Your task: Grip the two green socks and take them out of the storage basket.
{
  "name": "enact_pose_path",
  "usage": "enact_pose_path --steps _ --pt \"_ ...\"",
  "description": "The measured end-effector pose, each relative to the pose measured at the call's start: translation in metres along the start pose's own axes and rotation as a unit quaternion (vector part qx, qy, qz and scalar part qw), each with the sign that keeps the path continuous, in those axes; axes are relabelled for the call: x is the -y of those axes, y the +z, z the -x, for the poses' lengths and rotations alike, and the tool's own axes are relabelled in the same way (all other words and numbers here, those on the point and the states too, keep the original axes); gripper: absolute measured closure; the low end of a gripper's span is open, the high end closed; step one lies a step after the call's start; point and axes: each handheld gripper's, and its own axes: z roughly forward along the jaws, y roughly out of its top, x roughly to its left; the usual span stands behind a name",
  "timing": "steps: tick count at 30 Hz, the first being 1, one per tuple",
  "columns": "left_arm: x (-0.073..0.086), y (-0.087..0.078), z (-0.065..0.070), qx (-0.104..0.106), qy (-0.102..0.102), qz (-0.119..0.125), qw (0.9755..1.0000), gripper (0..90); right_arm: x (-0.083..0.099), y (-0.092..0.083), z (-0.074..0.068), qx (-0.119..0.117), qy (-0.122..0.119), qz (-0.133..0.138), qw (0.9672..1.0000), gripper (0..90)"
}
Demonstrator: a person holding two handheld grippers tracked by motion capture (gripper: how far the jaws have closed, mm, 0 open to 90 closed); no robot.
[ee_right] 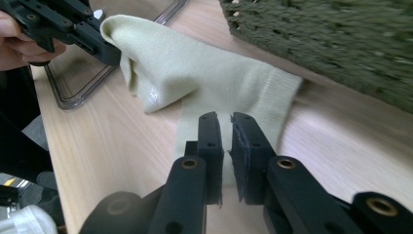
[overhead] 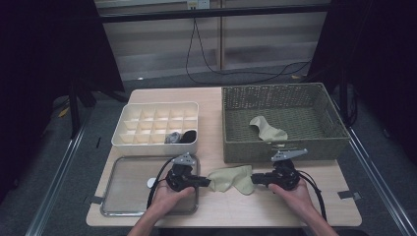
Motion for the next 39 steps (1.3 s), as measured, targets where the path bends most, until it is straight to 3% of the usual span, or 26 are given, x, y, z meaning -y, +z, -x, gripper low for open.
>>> enact_pose_path --steps 4,6,7,11,19,25,28,32,36,39 --pt "0.001 -0.003 -0.002 0.002 0.000 -0.003 1.0000 86.5 0.001 0.013 -0.001 0.004 -0.008 -0.023 0.9997 82.9" --pt "0.002 -0.006 -0.001 -0.013 0.005 0.002 0.9999 87.4 0.004 0.016 0.001 0.008 -0.010 -0.034 0.9993 83.2" --pt "0.003 -0.009 -0.001 -0.007 0.006 0.002 1.0000 87.5 0.004 0.016 0.002 0.011 -0.011 -0.036 0.9992 84.6" --pt "0.008 -0.015 -0.002 0.000 -0.002 0.003 1.0000 87.5 0.007 0.008 0.007 0.024 -0.006 -0.036 0.9990 84.6" --pt "0.014 -0.008 0.001 0.019 -0.007 -0.017 0.9996 86.2 0.020 -0.013 0.012 0.052 0.008 -0.037 0.9980 81.4" --pt "0.012 -0.013 -0.002 -0.008 -0.015 -0.001 0.9999 75.8 0.015 -0.012 0.003 0.029 -0.005 -0.011 0.9995 81.0" --pt "0.009 -0.019 0.000 -0.017 0.002 0.010 0.9998 70.8 0.012 -0.005 0.001 0.021 -0.009 -0.017 0.9996 81.0" --pt "0.006 -0.024 0.000 -0.030 0.006 0.021 0.9993 69.8 0.009 0.001 -0.003 0.012 -0.011 -0.016 0.9997 81.1" --pt "0.004 -0.027 0.001 -0.029 0.007 0.034 0.9990 69.5 0.006 0.006 -0.006 0.003 -0.015 -0.014 0.9998 82.3" --pt "0.001 -0.022 0.008 -0.014 0.027 0.025 0.9992 73.9 0.006 0.012 -0.006 0.004 -0.018 -0.024 0.9996 82.5"
